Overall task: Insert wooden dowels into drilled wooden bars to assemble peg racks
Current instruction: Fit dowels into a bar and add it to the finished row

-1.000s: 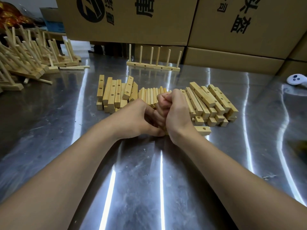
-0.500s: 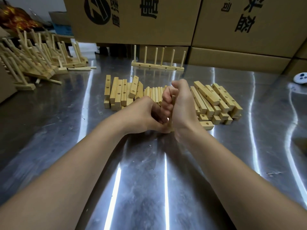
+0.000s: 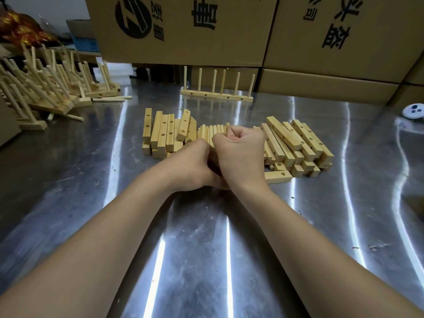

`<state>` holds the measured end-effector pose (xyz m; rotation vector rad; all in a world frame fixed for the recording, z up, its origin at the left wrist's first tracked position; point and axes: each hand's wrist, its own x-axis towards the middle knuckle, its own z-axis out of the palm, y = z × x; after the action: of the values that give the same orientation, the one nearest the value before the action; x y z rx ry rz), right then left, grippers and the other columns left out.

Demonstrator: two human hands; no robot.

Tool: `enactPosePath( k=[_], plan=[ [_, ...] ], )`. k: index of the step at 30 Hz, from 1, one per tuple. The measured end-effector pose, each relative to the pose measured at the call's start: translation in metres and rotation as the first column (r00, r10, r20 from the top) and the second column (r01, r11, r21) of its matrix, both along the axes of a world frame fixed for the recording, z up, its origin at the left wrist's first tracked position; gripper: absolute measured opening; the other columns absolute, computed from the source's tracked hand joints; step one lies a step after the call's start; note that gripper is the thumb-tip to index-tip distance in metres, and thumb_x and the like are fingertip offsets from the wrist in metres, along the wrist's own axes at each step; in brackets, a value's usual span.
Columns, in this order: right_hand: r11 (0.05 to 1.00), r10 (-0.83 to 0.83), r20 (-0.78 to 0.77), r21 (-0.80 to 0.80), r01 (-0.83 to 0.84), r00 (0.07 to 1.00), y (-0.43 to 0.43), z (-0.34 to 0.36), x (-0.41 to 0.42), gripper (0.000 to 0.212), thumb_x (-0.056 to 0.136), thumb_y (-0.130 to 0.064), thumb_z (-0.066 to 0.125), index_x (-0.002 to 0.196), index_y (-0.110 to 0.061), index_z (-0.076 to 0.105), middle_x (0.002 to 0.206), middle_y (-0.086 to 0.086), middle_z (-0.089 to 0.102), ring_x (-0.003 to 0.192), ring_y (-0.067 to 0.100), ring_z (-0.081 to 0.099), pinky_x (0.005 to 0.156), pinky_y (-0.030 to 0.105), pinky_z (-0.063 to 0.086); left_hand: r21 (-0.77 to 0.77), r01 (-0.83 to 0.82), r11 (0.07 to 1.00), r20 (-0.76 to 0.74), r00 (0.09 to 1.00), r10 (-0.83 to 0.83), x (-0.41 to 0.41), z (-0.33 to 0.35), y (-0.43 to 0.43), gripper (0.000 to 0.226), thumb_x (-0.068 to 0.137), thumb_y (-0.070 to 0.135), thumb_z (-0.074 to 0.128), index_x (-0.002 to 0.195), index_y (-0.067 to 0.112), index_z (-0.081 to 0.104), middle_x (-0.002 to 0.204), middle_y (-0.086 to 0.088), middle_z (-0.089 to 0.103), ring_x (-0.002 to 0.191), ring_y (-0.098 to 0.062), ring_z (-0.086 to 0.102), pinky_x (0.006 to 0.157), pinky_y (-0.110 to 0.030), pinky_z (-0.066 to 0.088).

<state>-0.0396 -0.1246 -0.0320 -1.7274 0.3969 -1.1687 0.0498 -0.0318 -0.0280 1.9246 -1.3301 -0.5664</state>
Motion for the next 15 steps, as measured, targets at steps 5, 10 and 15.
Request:
enactPosePath(
  k=[5,10,15],
  plan=[
    [0.999,-0.034,0.029,0.020,0.034,0.999,-0.0030,-0.0001,0.0017,0.058,0.078,0.013,0.059,0.052,-0.024,0.023,0.053,-0.002,0.018,0.059,0.022,0.019,0.059,0.027,0.032,-0.010,0.021,1.000,0.010,1.000,-0.021,-0.0006,-0.0015,0.0014,0.021,0.073,0.027,0.090,0.063,0.039,0.075,0.063,0.007,0.073,0.056,-0.003,0.065,0.054,-0.017,0.045],
    [0.998,-0.017,-0.010,-0.062,0.016,1.000,0.0026,-0.0027,-0.0005,0.062,0.081,0.012,0.059,0.051,-0.027,0.021,0.044,-0.013,0.018,0.049,0.008,0.018,0.060,0.009,0.035,-0.031,-0.009,0.999,-0.012,1.000,0.009,0.0001,-0.0013,0.0008,0.013,0.066,0.029,0.088,0.070,0.022,0.077,0.067,0.000,0.074,0.066,-0.019,0.071,0.062,-0.033,0.053],
    [1.000,-0.019,-0.008,0.017,0.019,1.000,-0.0029,-0.0023,-0.0009,0.059,0.079,0.012,0.059,0.052,-0.025,0.022,0.050,-0.011,0.018,0.054,0.013,0.019,0.054,0.020,0.030,-0.033,0.034,0.999,0.008,0.999,-0.034,-0.0006,-0.0016,0.0013,0.030,0.077,0.021,0.090,0.064,0.045,0.076,0.063,0.010,0.073,0.055,-0.003,0.064,0.053,-0.015,0.045]
  ],
)
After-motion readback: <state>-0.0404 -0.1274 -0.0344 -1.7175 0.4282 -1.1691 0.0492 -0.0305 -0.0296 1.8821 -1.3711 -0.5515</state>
